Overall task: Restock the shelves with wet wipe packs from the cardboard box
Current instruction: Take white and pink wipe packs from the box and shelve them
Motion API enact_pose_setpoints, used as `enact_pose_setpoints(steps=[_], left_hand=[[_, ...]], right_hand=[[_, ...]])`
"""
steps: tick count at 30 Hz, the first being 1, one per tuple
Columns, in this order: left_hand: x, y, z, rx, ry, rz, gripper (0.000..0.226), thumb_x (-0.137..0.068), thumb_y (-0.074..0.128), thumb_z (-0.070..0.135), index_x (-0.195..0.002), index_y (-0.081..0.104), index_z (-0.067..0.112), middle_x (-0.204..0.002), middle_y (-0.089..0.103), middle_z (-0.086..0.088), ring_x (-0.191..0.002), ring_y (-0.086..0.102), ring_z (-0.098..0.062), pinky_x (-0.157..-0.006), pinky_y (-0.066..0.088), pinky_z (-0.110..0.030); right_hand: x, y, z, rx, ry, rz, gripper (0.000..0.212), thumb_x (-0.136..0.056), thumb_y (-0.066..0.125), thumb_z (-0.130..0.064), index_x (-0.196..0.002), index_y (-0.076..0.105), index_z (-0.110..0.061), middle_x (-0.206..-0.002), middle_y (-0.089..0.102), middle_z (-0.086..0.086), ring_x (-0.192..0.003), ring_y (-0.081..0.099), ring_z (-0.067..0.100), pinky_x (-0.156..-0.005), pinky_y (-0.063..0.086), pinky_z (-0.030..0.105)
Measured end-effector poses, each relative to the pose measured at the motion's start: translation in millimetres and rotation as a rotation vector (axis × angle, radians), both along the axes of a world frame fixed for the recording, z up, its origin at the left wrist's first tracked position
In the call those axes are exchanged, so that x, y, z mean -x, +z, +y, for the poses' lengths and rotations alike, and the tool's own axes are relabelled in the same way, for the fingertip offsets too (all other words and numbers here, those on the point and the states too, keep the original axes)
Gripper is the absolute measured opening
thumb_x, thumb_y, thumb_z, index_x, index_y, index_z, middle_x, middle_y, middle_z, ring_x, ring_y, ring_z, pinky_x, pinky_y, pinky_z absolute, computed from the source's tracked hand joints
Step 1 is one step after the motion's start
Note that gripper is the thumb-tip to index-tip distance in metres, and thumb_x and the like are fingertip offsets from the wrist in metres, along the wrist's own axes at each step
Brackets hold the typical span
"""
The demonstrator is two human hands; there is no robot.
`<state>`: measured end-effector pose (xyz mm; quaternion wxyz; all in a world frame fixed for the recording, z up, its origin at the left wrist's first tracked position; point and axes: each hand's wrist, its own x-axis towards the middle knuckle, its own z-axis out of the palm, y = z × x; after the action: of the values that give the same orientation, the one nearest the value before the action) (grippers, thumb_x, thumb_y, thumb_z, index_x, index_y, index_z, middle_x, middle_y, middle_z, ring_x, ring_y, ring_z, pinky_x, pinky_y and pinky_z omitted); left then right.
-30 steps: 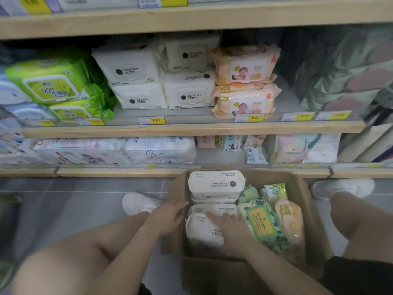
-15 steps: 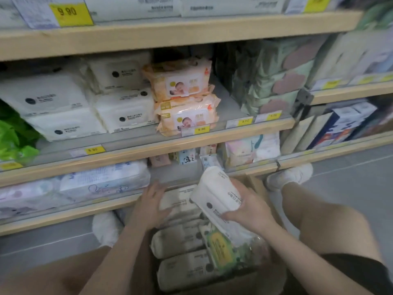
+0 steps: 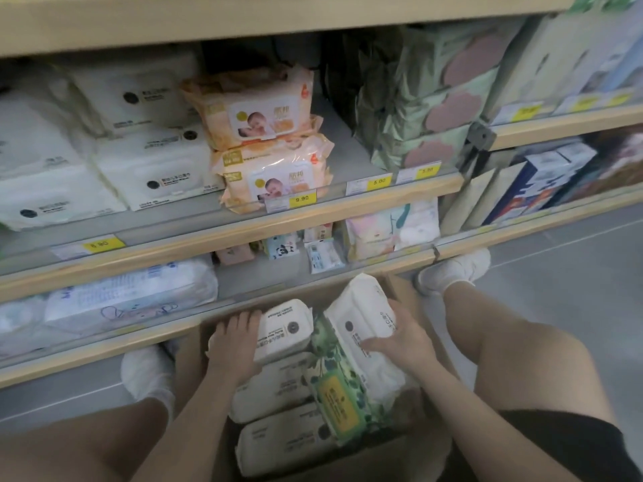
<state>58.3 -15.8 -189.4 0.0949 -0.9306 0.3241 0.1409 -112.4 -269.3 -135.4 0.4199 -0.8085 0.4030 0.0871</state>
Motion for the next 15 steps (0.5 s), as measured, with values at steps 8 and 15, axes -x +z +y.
enact_pose_setpoints(steps=[8,15], left_hand=[[-0.2,20.6,-9.3,0.057,0.032,0.045,0.088,-0.065,0.064,0.055,-0.136,0.022,0.026,-0.133,0.04,0.002,-0.122,0.038,-0.02,-0.09,0.034,-0.04],[5.8,93.5,25.2,0.16,0.012,0.024,0.098,-0.054,0.049,0.077,-0.137,0.025,0.031,-0.13,0.043,0.005,-0.123,0.041,-0.019,-0.089,0.028,-0.038]], right_hand=[[-2.5,10.1,-3.0,0.075,0.094,-0.003,0.095,-0.058,0.079,-0.047,-0.138,0.028,-0.042,-0.12,0.054,-0.01,-0.108,0.054,0.019,-0.08,0.045,0.032],[-18.8,62.2,1.9,0.197,0.249,-0.121,0.104,-0.05,0.081,-0.048,-0.139,0.026,-0.046,-0.127,0.05,-0.004,-0.114,0.05,0.021,-0.087,0.047,0.038]])
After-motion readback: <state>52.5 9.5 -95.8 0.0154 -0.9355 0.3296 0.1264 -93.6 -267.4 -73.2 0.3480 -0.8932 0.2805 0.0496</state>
